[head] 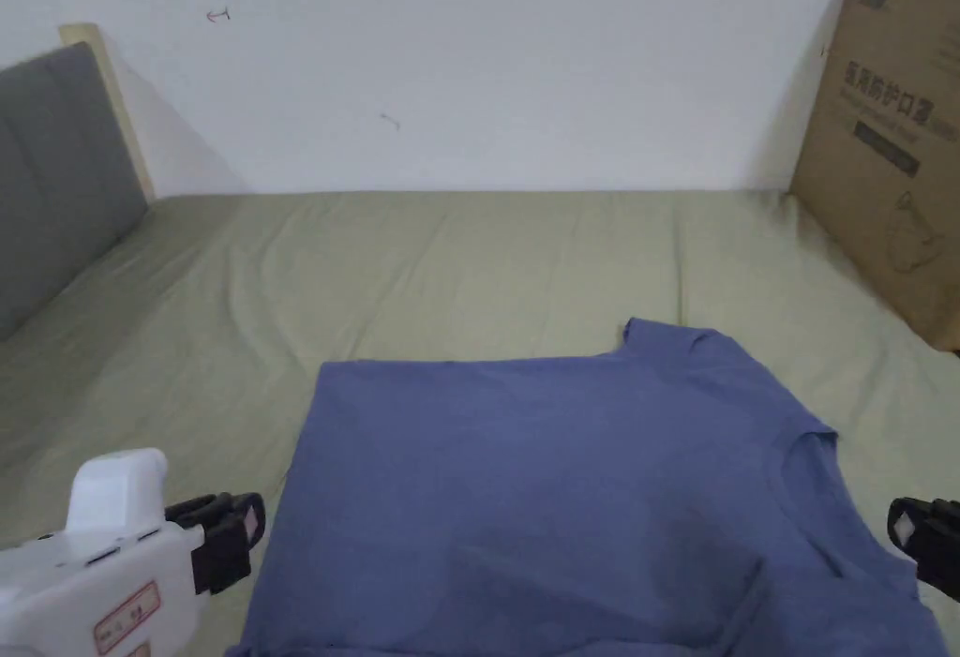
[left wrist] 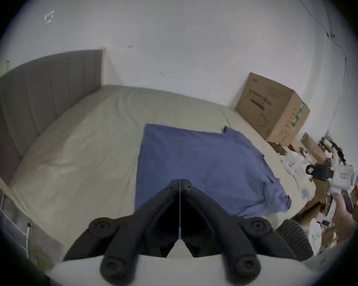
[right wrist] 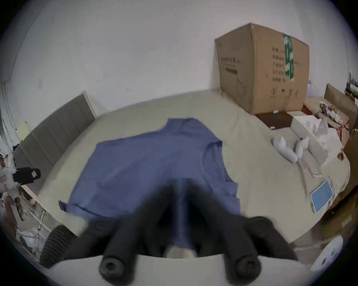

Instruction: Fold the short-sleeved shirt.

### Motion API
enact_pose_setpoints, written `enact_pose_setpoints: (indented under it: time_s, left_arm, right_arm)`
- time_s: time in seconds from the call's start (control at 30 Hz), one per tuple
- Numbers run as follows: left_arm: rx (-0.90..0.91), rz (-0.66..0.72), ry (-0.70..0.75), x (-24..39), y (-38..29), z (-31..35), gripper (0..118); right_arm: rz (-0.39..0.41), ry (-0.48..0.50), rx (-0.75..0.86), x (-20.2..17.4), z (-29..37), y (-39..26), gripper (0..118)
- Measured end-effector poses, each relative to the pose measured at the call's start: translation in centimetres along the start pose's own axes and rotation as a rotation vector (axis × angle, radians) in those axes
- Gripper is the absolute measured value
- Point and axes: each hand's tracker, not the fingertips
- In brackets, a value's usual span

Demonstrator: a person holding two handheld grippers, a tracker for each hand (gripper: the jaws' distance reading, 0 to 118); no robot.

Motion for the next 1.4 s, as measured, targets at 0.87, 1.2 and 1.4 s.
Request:
enact_pose_setpoints:
  time_s: [0.87,1.2,1.4]
  left_arm:
    - [-0.519,-0.098,-0.027,-3.8,-7.9,-8.7,3]
    - [-0.387,-0.046,-0.021,-2.6,-4.4,-5.5,3]
    - [-0.388,-0.032,0.002,-2.6,-4.1,-6.0,3]
  right_arm:
    - [-0.122,-0.019,-0.180,4.8,-1.7,-2.7,0]
    - [-0.024,-0.156,-0.424,9.3,-5.0,-6.6,116]
    - [-0.003,-0.169,-0.611,12.2,-10.3,-9.5,108]
